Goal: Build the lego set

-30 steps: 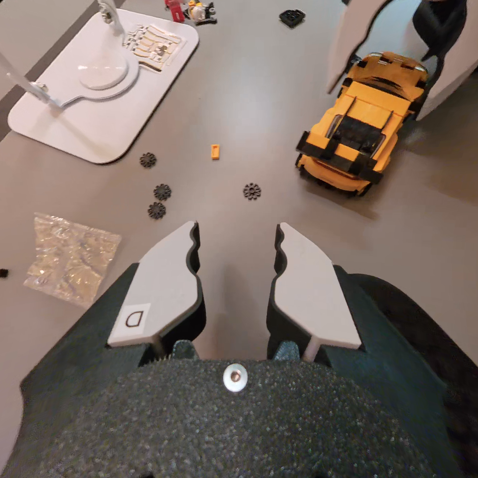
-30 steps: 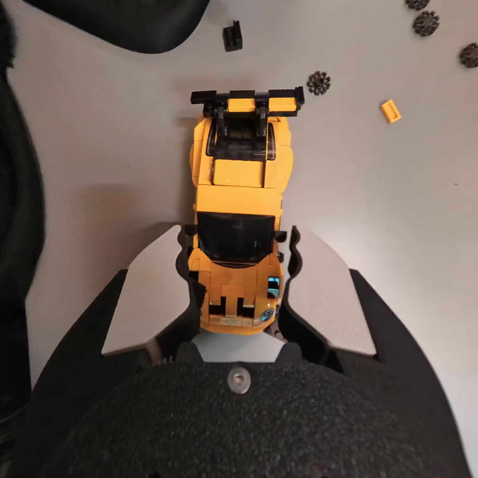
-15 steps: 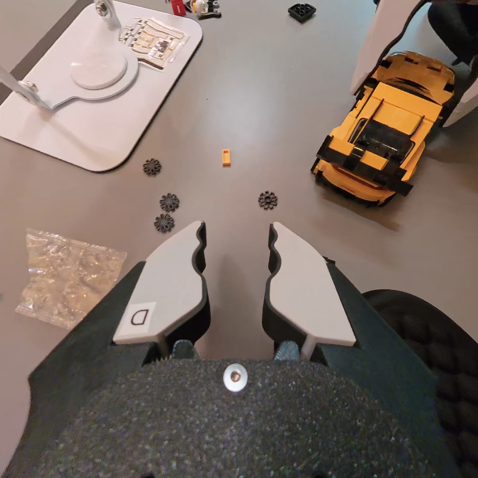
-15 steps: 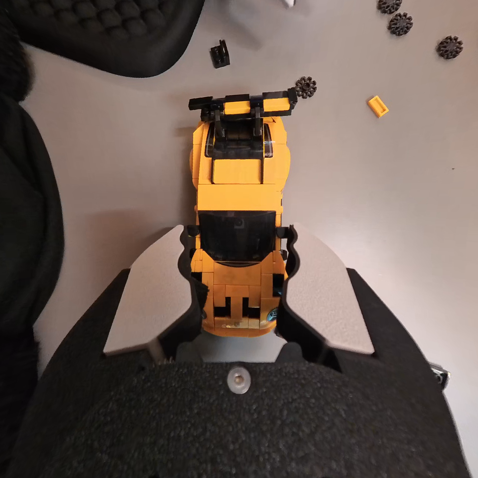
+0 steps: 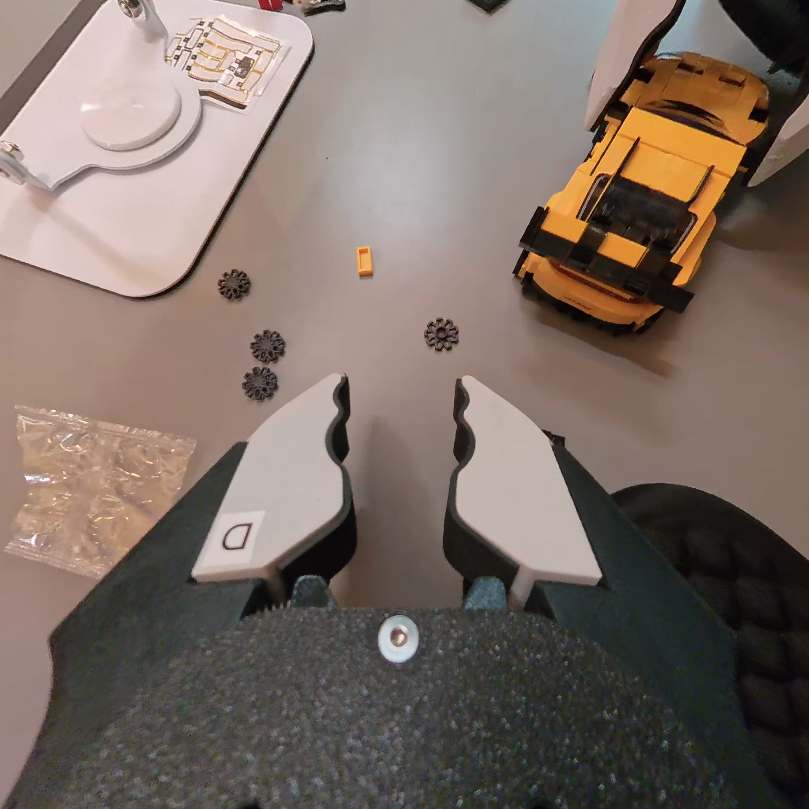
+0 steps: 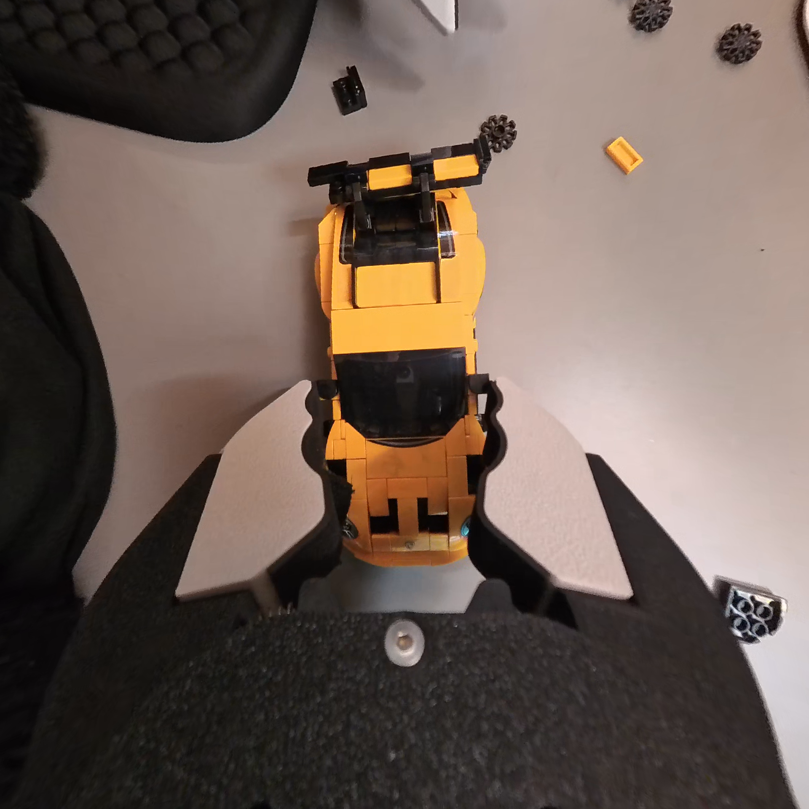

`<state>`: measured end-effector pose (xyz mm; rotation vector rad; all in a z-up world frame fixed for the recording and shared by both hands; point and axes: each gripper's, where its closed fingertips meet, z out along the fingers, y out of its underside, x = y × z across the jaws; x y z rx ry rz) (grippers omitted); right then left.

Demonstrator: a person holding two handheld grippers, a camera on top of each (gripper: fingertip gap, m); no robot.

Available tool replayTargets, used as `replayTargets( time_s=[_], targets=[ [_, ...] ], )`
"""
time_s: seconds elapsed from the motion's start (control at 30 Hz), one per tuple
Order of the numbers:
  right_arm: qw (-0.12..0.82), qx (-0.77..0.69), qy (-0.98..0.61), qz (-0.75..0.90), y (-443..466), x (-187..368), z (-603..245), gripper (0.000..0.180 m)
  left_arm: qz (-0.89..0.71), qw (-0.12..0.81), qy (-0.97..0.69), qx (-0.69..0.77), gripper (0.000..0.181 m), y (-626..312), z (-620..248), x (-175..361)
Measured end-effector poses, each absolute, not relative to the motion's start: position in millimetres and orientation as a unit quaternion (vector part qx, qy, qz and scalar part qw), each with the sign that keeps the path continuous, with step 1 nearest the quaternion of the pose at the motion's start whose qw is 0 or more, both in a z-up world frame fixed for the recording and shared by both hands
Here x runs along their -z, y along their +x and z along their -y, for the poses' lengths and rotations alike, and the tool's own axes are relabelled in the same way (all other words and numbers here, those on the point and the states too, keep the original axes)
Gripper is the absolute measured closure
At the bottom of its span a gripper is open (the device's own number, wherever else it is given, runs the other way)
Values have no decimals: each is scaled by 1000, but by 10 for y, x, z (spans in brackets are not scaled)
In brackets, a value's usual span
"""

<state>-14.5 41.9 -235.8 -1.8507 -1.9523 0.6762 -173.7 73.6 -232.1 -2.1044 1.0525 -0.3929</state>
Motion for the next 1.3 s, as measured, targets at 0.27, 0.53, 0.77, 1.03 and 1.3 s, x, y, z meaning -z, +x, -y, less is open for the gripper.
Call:
replayTargets(
  time_s=[0.27, 0.53, 0.77, 1.03, 1.3],
  targets=[
    [179, -231, -680, 673, -168, 2362, -427, 109, -419, 375, -810, 167, 139, -1782, -610, 2238],
    [195, -210, -732, 618, -177, 2361, -474, 109, -484, 312, -790, 208, 143, -1712, -253, 2349],
    [206, -227, -724, 618, -199, 2238, -501, 109, -515, 267, -784, 221, 160, -1553, -101, 2490],
    [228, -256, -710, 616, -231, 2064, -672, 111, -523, 249, -786, 215, 176, -1515, -99, 2538],
    [253, -289, -637, 669, -550, 1835, -1088, 130, -538, 264, -763, 240, 173, -1321, -211, 2529]
  ],
)
